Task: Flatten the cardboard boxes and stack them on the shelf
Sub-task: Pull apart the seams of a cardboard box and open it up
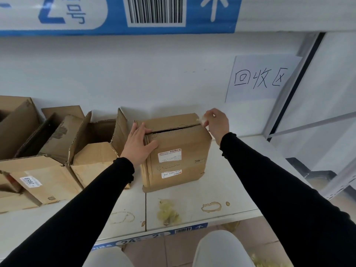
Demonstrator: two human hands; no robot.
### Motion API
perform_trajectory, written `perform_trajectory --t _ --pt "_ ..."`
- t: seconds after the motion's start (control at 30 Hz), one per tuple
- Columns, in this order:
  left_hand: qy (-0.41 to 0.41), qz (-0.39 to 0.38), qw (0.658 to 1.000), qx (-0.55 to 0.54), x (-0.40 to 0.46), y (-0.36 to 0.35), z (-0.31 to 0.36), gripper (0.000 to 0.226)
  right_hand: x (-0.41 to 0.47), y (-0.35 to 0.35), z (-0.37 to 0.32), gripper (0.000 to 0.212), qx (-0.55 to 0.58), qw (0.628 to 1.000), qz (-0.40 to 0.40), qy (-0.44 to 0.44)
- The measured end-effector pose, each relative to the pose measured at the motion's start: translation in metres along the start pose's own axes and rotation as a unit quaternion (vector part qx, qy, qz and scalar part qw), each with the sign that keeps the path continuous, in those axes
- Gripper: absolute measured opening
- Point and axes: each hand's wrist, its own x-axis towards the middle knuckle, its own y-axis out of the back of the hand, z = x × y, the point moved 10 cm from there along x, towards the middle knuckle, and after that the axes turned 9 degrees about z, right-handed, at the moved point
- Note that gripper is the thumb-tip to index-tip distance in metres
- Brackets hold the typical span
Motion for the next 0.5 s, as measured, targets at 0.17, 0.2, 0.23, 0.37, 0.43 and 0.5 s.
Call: perform_trajectory --t 0.17,0.2,0.23,0.37,0.43,0.5 --pt "0.004 0.004 1.000 0.000 0.002 -0.001 -0.006 0.053 -0.009 -0.008 -0.007 0.054 -0.124 0.988 -0.038 0.084" --pt "0.002 0.001 1.000 0.003 0.002 -0.002 -0.006 0.053 -0.011 -0.010 -0.009 0.046 -0.153 0.982 -0.045 0.101" --pt "0.002 0.002 1.000 0.005 0.002 -0.002 -0.006 0.053 -0.012 -0.011 -0.009 0.040 -0.156 0.981 -0.048 0.101" --pt "0.005 0.003 1.000 0.006 0.001 0.000 -0.008 0.055 -0.007 -0.003 0.016 0.020 -0.023 1.000 -0.007 -0.012" --pt "0.000 -0.003 1.000 0.011 0.002 -0.001 -0.007 0.056 -0.006 0.000 0.028 0.009 0.015 0.998 0.007 -0.055" --pt "-0.004 -0.005 1.000 0.010 0.002 -0.003 -0.007 0.055 -0.010 -0.007 0.031 0.027 0.037 0.995 -0.017 -0.095"
